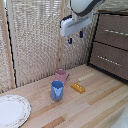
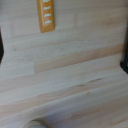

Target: Propose to navigate your clamp on the clench of the first drawer. Use gentle force to register to the cabinet. Send posterior your swing mandate till over it lurks, a cup of pink essence. Fortify your grip after aiming concentric with the pink cup’s periphery. Manoeuvre the pink towards the cabinet's top. Drop your compression till the cup is resting inside.

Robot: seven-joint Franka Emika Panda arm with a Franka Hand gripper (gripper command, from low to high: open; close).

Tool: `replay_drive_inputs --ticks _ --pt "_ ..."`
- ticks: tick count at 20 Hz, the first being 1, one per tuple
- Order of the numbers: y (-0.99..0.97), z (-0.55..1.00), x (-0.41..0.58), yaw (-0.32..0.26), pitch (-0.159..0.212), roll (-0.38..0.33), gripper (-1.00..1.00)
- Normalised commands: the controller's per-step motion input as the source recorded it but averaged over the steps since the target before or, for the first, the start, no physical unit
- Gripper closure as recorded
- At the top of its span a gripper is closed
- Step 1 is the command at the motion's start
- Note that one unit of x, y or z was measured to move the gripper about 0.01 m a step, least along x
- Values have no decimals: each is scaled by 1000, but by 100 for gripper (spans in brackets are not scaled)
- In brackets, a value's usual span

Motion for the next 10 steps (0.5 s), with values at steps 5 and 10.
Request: replay_drive_inputs --ticks 5,10 --pt "-293 0 -27 127 -99 -343 -100" --pt "-285 0 0 90 -40 -369 -100"
